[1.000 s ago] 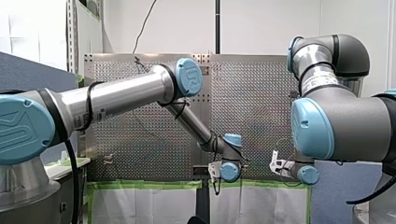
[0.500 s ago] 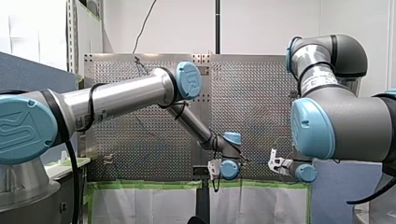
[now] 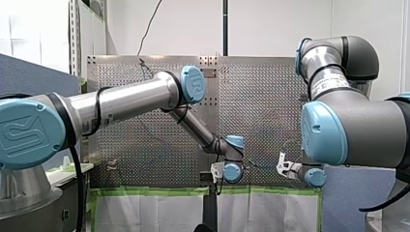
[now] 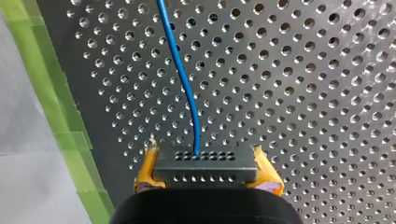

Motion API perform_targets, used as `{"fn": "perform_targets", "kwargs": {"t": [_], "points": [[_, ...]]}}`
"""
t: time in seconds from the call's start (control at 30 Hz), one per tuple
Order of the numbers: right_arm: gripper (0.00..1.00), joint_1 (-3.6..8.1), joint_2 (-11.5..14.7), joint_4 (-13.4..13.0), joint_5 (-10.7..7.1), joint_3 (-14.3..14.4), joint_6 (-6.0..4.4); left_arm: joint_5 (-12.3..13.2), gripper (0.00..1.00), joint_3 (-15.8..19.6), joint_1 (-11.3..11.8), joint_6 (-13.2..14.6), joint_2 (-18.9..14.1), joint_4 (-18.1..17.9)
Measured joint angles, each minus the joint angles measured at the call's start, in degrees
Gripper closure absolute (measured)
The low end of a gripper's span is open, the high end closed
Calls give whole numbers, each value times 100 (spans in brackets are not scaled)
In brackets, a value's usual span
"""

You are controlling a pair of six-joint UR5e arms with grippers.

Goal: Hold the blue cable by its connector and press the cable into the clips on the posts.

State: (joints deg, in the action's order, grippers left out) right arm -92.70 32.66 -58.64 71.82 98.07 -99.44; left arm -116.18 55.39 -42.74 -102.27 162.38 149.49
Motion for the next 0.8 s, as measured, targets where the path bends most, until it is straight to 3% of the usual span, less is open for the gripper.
{"fn": "perform_targets", "kwargs": {"t": [0.63, 0.8], "points": [[100, -31, -1, 21, -2, -176, -65, 457, 100, -26, 189, 21, 13, 18], [100, -40, -9, 7, -1, -215, -84, 579, 100, -161, 234, -75, 180, 148]]}}
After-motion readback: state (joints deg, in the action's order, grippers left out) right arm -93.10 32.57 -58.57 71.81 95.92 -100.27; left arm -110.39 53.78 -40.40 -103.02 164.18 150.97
